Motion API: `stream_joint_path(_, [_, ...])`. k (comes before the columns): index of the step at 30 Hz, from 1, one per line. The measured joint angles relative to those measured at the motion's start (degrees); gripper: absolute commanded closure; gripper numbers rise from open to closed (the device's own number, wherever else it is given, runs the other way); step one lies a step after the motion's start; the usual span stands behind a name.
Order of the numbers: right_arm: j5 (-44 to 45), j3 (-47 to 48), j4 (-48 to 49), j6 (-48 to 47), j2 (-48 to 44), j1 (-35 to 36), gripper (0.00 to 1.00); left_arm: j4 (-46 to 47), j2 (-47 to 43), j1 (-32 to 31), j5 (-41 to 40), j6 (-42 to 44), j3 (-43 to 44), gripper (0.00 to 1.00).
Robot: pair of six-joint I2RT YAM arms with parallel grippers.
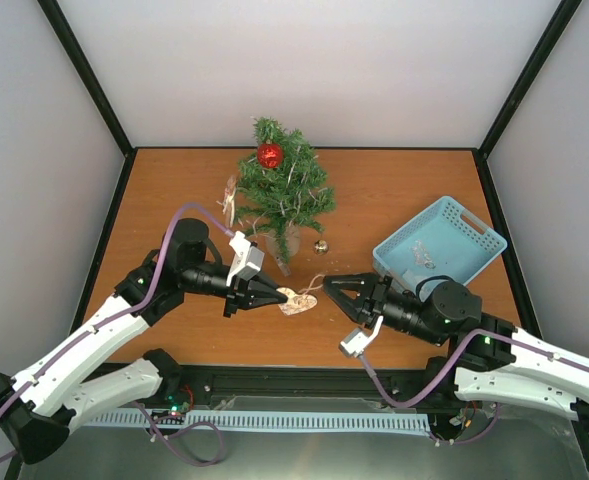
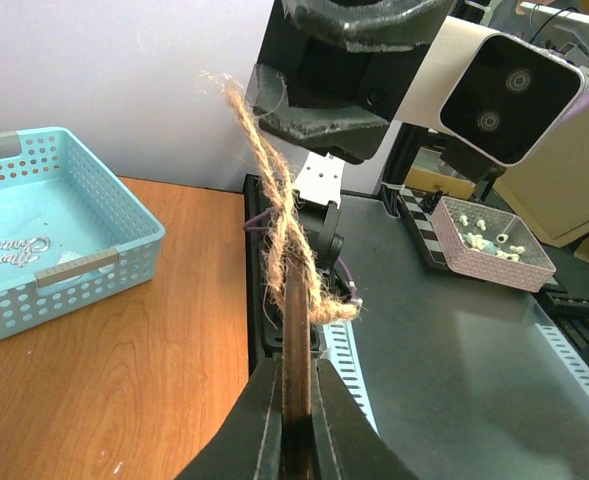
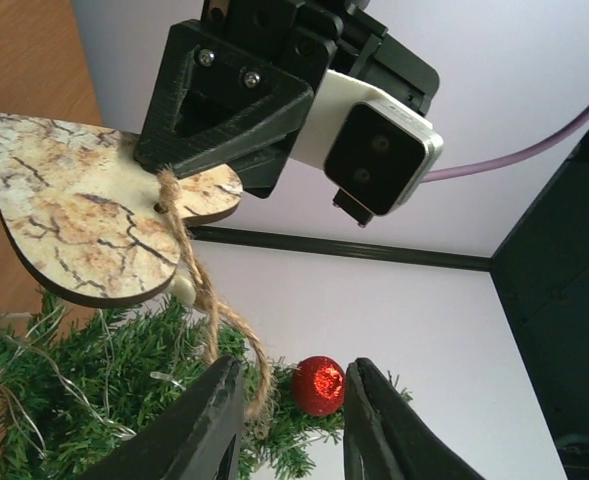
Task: Decorate the small christmas tree
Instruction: Hang the decoration item on the Christmas tree.
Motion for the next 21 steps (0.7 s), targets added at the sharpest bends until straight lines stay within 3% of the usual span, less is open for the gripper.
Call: stream_joint_path(21, [3.74,-0.13,-3.48,1.11,1.84,0.0,0.64,0.02,-0.02,0.0,0.07,-0.96,0.0,0.99])
